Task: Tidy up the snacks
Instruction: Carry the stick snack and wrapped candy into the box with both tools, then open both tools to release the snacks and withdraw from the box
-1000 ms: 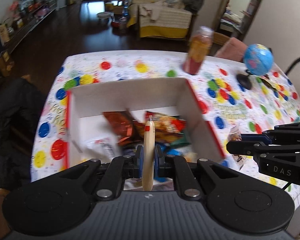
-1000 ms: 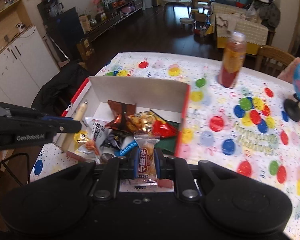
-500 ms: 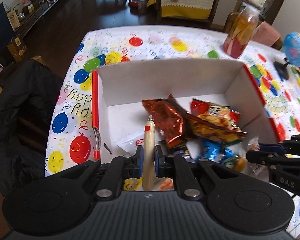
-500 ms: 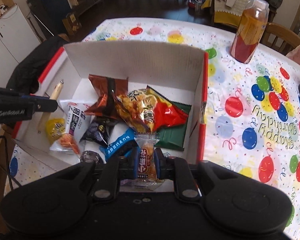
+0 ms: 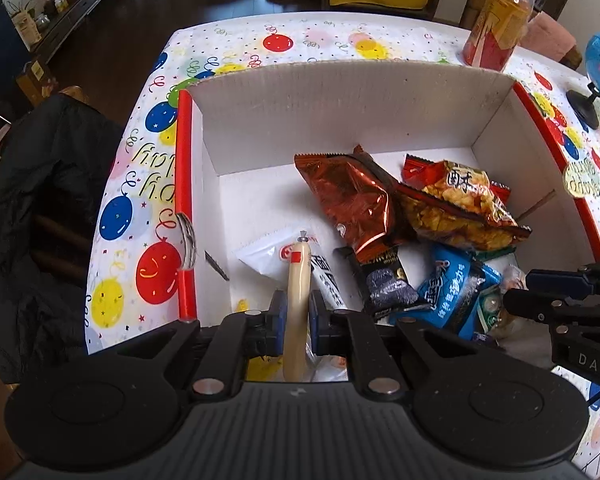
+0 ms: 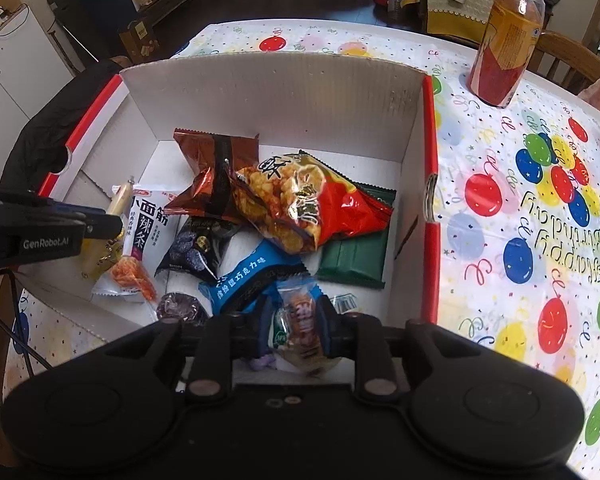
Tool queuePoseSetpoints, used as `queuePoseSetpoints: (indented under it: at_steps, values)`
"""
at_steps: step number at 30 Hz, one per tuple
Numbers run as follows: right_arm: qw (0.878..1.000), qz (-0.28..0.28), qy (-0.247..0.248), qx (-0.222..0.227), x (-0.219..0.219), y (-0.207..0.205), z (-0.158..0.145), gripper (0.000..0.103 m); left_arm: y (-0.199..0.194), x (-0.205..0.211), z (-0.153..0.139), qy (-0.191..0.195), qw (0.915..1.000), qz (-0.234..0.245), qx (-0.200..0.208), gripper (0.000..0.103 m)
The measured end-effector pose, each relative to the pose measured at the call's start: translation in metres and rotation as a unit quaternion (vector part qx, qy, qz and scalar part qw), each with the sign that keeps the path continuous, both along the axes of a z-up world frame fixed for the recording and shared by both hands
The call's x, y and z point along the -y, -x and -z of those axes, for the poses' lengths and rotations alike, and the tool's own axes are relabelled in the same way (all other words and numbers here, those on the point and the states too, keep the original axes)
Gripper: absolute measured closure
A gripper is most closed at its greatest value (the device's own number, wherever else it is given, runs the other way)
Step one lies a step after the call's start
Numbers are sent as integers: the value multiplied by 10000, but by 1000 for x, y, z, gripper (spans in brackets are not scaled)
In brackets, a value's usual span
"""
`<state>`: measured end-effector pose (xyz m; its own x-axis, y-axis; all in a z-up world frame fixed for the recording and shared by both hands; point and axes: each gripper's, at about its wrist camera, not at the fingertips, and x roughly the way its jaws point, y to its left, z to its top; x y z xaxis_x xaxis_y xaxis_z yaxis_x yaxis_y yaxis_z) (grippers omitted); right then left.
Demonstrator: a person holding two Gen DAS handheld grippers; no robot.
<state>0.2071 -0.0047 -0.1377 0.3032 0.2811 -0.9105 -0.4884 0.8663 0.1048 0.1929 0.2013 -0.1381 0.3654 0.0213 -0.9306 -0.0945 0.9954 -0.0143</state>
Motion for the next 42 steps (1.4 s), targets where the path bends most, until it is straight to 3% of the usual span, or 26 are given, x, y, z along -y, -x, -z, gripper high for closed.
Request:
queuePoseSetpoints:
  at_steps: [3,5,8,10,15,19,22,26,31,35,42]
  values:
    - [10000,29,-50,14,2,4,-1,76,4,3,-1,41,10000,3,-39,89]
    - [10000,33,-71,52,3,7,-4,68,8,5,-3,22,10000,19,6,74]
    - [9998,83,-88,128,5,12,-8,55,15,9,-10,7,9999,38,124,61]
    - [9997,146,-139,158,8,14,-12,50,19,9,-14,19,9998,10,190,55]
    - [9987,256,-271,355,15,25,-27,21,34,9,-27,70,9992,-59,400,49]
    - [9977,286,-386,488,20,35,-41,14,48,9,-39,186,9980,-90,603,41]
    - [9958,345,-563,628,25,45,-53,2,60,9,-49,265,9965,-69,784,31]
    - [9921,354,-769,927,32,60,-71,0,79,10,-63,402,9937,-25,1043,19]
    - [9852,422,-950,1365,37,79,-90,0,99,10,-76,558,9891,-57,1362,15]
    - [9803,497,-972,1646,37,94,-100,0,113,11,-86,637,9861,-51,1534,0]
    - [9758,778,-1089,1732,43,116,-111,0,137,14,-104,687,9825,-10,1730,0]
